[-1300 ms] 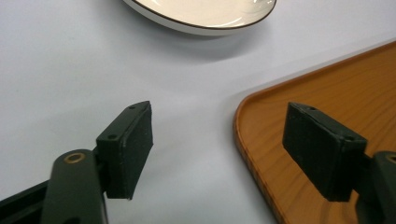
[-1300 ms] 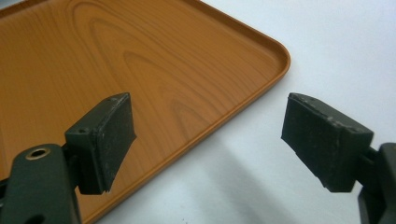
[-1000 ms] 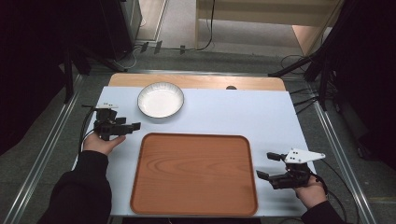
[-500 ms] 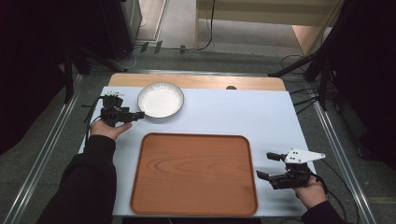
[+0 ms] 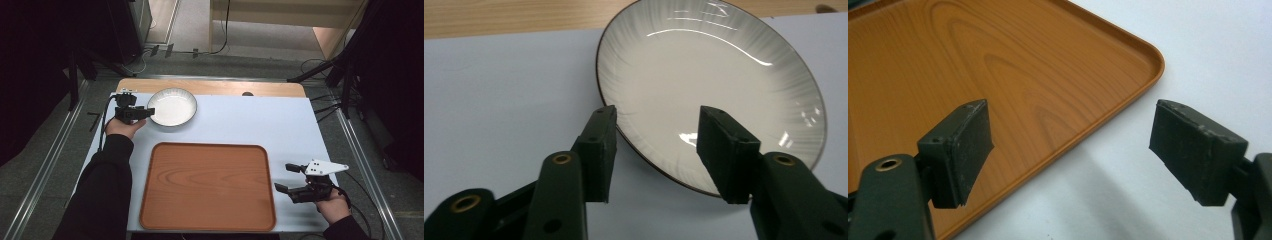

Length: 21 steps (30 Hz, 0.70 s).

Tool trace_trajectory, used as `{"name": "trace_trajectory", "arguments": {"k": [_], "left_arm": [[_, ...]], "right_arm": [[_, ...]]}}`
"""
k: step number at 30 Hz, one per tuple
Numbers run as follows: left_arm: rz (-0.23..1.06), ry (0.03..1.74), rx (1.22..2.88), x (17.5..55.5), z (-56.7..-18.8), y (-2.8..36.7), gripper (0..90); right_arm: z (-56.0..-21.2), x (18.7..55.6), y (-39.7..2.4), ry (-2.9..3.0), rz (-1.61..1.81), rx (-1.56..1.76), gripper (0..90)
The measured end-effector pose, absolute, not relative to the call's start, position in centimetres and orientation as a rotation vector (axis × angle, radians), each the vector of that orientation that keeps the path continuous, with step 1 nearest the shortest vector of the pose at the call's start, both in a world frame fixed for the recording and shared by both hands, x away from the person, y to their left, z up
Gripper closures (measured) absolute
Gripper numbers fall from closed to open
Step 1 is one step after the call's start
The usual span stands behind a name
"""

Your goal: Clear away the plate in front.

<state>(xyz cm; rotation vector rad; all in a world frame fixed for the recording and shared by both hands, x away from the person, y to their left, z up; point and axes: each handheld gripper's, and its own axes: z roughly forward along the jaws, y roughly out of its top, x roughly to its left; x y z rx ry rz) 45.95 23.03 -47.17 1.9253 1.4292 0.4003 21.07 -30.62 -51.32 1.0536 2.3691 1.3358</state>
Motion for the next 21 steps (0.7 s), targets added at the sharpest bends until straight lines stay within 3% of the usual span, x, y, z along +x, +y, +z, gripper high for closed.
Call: {"name": "trace_trajectory", "arguments": {"k": [15, 21], "left_arm": [[0.436, 1.601, 1.761, 48.3, -50.5, 22.3, 68.7], [0.372, 1.663, 1.642, 49.0, -51.8, 22.3, 74.3]], "right_arm": [[-51.5, 20.9, -31.0, 2.368, 1.340, 1.065, 17.8], [-51.5, 20.8, -31.1, 2.364, 1.342, 1.073, 17.8]]}}
